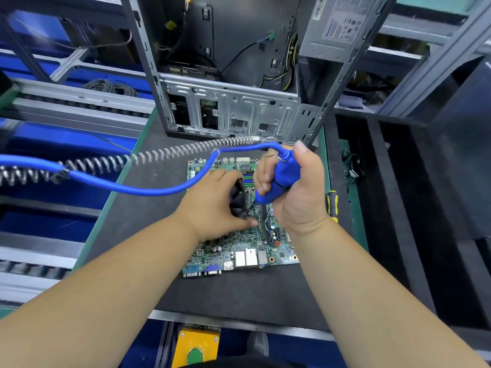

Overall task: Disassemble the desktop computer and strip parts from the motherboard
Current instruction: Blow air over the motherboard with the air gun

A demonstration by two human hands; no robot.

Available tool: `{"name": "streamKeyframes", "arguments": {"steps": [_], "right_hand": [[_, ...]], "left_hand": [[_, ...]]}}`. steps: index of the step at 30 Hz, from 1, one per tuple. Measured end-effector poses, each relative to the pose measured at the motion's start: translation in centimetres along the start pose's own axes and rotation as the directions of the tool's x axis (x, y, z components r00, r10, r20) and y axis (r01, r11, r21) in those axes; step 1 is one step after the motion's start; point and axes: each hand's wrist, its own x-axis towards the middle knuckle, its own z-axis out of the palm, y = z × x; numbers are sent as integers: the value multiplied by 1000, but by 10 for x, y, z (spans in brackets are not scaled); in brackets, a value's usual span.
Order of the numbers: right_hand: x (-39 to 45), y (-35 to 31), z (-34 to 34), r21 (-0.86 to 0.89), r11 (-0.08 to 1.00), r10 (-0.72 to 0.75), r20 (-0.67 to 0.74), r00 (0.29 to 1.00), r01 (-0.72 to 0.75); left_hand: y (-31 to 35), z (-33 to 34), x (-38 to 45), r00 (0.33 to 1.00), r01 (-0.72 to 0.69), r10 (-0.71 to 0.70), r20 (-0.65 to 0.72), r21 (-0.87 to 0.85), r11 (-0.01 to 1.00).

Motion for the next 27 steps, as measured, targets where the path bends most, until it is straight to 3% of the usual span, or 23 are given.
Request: {"name": "streamKeyframes", "arguments": {"steps": [6, 12, 19, 27], "right_hand": [[1, -7, -13, -37, 999, 0, -83, 997, -3], [-1, -14, -20, -25, 1000, 4, -88, 996, -6], [-2, -19, -24, -10, 1000, -13, -88, 996, 12], [0, -27, -5, 56, 998, -26, -34, 999, 28]], "left_hand": [[0, 3, -1, 1000, 1, -1, 2, 44, 999], [15, 1, 5, 995, 0, -29, 92, 299, 954], [4, -6, 3, 1000, -5, 6, -15, 65, 998], [9, -3, 0, 996, -79, 82, -28, 87, 993]]}}
